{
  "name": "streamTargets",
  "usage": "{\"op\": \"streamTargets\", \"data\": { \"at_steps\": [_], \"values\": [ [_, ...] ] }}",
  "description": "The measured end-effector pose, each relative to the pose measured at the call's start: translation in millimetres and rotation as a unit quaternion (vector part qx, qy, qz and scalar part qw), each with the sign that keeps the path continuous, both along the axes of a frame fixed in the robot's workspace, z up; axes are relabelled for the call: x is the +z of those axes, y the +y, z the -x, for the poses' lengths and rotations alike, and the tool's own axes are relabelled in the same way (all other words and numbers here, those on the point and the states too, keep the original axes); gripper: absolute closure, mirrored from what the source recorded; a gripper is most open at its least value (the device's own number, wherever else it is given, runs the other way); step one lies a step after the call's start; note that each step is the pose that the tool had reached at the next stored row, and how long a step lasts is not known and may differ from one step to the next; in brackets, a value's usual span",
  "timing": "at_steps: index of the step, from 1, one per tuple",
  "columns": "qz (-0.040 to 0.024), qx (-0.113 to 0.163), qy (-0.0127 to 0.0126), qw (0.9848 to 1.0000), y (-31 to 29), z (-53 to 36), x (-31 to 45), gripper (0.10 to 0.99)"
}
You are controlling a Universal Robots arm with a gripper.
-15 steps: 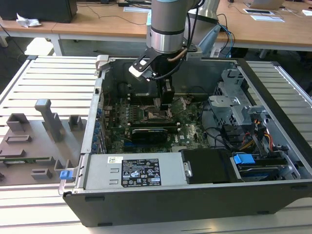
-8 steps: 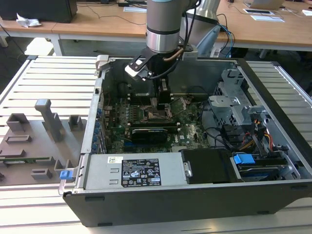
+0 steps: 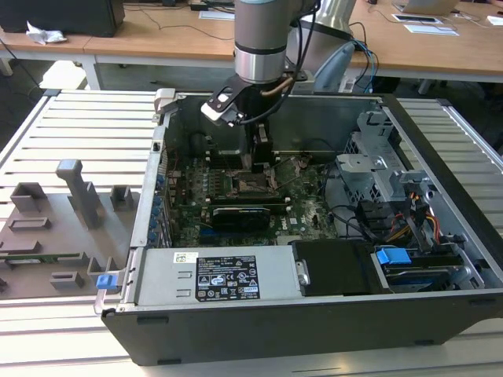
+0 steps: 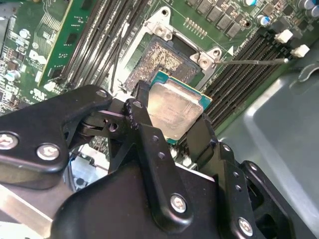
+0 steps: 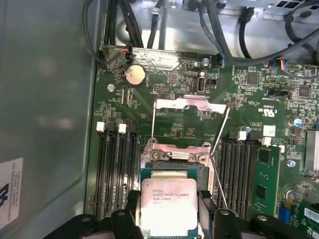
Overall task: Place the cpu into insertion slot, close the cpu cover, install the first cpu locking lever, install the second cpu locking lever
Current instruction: 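Place the cpu into insertion slot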
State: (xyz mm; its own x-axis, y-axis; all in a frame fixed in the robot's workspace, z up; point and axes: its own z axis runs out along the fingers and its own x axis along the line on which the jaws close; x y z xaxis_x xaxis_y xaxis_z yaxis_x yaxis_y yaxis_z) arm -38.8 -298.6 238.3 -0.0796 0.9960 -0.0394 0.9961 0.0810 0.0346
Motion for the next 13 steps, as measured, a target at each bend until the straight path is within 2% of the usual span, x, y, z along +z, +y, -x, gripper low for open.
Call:
{"op": "streamTargets", "data": {
  "at_steps": [5, 7, 9, 13],
  "values": [
    [0.0019, -0.001, 0.0, 1.0, -1.1, 0.8, -9.8, 0.545],
    [0.0026, -0.001, 0.0001, 1.0, -3.7, 1.2, -11.5, 0.545],
    [0.0029, -0.002, 0.0, 1.0, -8.8, 1.3, -15.0, 0.545],
    [0.0037, -0.017, 0.0001, 0.9999, -11.0, 1.3, -20.4, 0.545]
  ]
}}
